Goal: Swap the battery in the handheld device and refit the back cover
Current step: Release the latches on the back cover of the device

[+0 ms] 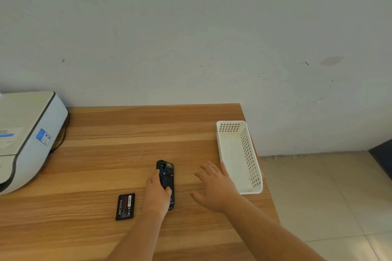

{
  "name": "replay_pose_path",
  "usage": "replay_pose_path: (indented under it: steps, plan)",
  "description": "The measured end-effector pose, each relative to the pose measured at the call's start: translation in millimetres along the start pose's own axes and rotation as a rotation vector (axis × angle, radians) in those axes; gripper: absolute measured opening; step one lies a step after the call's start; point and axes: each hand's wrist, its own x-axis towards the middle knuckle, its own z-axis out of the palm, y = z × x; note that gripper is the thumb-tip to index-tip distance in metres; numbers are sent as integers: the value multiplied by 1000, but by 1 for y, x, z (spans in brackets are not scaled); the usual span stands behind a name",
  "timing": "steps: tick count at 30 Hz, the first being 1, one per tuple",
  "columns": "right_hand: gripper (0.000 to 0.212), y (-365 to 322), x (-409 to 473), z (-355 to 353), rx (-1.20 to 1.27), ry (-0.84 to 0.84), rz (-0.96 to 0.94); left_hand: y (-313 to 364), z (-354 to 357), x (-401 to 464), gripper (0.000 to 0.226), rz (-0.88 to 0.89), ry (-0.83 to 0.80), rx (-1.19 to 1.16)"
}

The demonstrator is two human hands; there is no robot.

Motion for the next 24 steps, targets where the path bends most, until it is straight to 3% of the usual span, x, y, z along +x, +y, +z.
replay_pose_path:
  steps: [7,17,24]
  plan:
    - [63,2,0,0,-4,3,11,-1,13,7,71,19,-98,-47]
    - [62,3,-2,1,-14,1,18,-9,21,12,44,-67,-63,7]
    - [60,-2,-1,4,31,6,8,-9,19,9,58,-47,-81,117]
